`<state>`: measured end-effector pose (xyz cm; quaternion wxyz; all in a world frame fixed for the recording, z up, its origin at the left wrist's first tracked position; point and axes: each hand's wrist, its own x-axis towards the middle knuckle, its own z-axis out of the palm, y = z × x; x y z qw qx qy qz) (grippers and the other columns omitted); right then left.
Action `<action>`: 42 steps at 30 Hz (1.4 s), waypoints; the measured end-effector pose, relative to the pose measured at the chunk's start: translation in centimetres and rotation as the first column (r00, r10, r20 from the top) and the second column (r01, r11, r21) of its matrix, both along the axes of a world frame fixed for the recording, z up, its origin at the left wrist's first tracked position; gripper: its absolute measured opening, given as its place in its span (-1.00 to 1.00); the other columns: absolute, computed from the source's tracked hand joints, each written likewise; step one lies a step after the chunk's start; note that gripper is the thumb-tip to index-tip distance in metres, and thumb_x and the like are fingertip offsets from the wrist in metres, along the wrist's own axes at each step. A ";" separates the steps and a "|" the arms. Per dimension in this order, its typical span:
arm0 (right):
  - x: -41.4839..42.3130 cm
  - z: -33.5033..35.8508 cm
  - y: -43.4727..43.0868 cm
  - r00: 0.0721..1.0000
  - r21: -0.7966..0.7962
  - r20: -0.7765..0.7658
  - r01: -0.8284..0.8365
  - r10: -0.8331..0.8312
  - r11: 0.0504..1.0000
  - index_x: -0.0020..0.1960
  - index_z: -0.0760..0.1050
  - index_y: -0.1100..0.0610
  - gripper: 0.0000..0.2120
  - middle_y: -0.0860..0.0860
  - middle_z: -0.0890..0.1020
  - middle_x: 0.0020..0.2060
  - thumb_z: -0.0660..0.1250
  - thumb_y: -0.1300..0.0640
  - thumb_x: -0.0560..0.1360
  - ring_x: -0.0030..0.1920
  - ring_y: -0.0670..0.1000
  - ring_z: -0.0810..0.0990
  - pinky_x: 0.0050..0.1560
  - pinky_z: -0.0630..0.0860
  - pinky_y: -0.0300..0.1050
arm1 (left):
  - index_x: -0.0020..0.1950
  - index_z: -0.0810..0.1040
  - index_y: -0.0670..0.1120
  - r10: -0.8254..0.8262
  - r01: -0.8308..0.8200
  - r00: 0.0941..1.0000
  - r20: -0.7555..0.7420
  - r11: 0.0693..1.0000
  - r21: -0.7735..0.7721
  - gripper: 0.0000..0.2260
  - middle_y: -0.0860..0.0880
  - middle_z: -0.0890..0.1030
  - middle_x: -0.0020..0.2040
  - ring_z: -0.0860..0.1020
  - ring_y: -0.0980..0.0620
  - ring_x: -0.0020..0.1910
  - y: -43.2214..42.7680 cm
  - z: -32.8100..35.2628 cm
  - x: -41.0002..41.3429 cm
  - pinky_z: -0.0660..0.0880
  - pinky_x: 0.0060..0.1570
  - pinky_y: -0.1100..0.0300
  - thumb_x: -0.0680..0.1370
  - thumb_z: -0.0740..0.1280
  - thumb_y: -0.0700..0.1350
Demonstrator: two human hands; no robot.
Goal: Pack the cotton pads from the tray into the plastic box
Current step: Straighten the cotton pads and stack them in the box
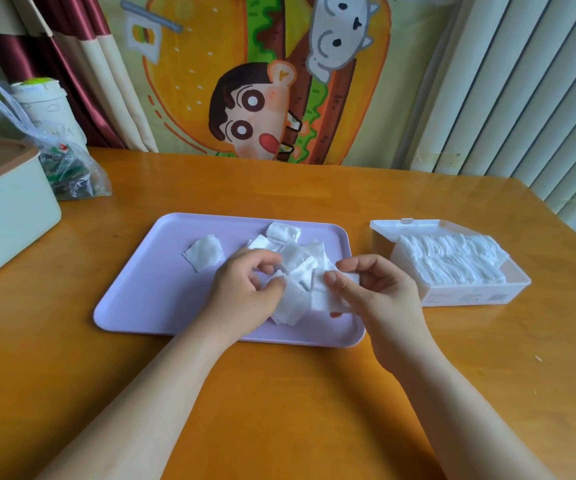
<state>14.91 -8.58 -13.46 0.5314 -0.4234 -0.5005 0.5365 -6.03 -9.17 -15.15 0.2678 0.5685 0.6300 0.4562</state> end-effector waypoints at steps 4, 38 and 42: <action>-0.2 -0.2 -0.1 0.999 -0.131 -0.041 -0.030 0.025 0.991 0.01 0.62 0.21 -0.83 0.19 0.66 -0.24 0.56 0.30 0.47 -0.24 0.10 0.71 -0.25 0.71 0.03 | 0.03 0.65 -0.02 -0.070 0.094 0.994 -0.086 0.943 0.320 -0.85 0.14 0.58 0.05 0.58 0.02 -0.10 -1.1 1.0 1.2 0.41 -0.17 0.42 0.52 0.51 -0.20; -0.1 0.0 0.0 0.990 -0.219 -0.098 -0.123 0.104 0.968 0.23 0.64 0.20 -0.75 0.34 0.71 0.11 0.22 0.33 0.69 0.14 0.30 0.73 0.24 0.66 0.23 | 0.04 0.67 -0.03 -0.152 0.203 0.974 -0.170 0.916 0.346 -0.81 0.10 0.53 0.12 0.58 0.00 -0.08 -1.2 0.6 1.9 0.36 -0.17 0.46 0.50 0.53 -0.27; -0.3 0.1 -0.3 0.977 -0.212 -0.095 -0.206 0.190 0.955 0.30 0.62 0.20 -0.72 0.27 0.74 0.10 0.21 0.32 0.69 0.16 0.23 0.74 0.23 0.67 0.15 | 0.00 0.68 0.04 -0.160 0.226 0.962 -0.220 0.921 0.318 -0.81 0.09 0.51 0.05 0.55 -0.01 -0.09 -0.6 -0.1 1.6 0.47 -0.16 0.25 0.50 0.56 -0.22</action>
